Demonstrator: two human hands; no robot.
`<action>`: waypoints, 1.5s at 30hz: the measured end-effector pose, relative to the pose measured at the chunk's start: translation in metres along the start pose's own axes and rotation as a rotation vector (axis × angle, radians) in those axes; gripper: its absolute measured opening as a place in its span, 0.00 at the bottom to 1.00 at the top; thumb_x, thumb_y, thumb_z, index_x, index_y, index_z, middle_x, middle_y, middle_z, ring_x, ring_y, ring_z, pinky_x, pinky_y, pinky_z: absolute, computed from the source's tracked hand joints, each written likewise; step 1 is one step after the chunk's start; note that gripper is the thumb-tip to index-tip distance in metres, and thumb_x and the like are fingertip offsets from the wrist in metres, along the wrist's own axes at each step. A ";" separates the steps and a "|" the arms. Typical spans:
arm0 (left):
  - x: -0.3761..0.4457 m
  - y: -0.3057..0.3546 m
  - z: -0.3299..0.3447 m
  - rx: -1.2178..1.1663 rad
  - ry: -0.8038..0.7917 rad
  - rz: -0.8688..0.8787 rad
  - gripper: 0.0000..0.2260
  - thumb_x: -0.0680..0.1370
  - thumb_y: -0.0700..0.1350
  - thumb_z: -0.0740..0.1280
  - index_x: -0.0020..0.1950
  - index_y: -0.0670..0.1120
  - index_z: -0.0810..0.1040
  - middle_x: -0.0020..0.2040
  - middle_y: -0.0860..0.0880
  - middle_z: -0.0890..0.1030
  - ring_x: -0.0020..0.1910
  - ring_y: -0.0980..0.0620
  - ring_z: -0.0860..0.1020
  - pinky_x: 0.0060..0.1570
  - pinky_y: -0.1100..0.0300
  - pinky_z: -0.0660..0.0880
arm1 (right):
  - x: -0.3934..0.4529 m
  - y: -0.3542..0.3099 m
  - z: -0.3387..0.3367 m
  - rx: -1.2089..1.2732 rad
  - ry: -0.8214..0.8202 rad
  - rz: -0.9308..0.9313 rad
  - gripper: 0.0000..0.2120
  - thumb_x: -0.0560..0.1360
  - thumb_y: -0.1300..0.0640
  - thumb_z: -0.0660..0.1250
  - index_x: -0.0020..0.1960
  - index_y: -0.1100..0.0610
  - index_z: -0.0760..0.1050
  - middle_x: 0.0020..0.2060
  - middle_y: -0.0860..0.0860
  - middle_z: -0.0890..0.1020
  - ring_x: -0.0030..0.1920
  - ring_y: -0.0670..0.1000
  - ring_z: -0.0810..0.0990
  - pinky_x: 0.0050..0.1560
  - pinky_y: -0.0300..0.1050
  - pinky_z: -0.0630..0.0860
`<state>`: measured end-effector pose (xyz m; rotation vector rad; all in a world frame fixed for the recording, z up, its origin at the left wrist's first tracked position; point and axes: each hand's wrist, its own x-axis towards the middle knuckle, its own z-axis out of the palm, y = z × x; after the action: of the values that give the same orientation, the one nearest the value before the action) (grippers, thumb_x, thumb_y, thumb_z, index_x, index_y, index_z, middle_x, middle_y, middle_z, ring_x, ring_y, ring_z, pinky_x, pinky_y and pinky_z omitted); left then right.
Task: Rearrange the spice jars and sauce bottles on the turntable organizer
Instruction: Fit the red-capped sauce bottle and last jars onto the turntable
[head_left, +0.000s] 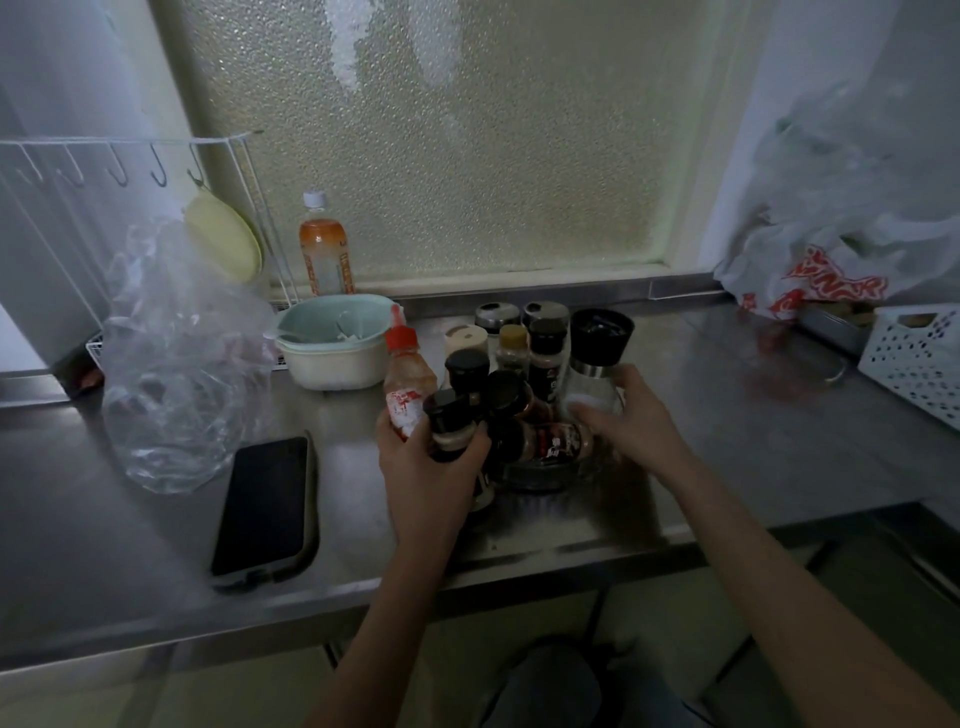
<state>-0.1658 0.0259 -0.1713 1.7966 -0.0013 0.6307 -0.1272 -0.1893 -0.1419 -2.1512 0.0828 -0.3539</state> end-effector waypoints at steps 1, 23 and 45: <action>0.000 0.000 0.000 0.001 0.000 0.000 0.12 0.66 0.56 0.70 0.46 0.54 0.79 0.60 0.53 0.67 0.55 0.51 0.75 0.47 0.71 0.66 | 0.005 -0.002 0.000 0.015 -0.048 0.009 0.29 0.69 0.51 0.73 0.64 0.56 0.66 0.55 0.49 0.73 0.54 0.49 0.74 0.50 0.41 0.68; 0.003 -0.003 0.002 0.001 0.001 -0.017 0.07 0.64 0.61 0.68 0.39 0.64 0.74 0.60 0.52 0.68 0.52 0.53 0.75 0.46 0.67 0.70 | 0.023 0.001 0.009 -0.093 0.248 -0.031 0.28 0.70 0.40 0.68 0.62 0.56 0.69 0.55 0.58 0.75 0.55 0.57 0.75 0.50 0.50 0.74; 0.002 -0.001 0.001 -0.094 0.015 -0.036 0.08 0.65 0.57 0.71 0.41 0.64 0.75 0.64 0.50 0.68 0.53 0.54 0.76 0.49 0.69 0.71 | 0.047 -0.098 0.006 -0.640 -0.335 -0.533 0.15 0.78 0.46 0.59 0.58 0.53 0.75 0.55 0.52 0.76 0.56 0.54 0.75 0.53 0.53 0.73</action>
<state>-0.1640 0.0260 -0.1713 1.6980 0.0113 0.6091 -0.0875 -0.1381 -0.0547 -2.8231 -0.6608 -0.2830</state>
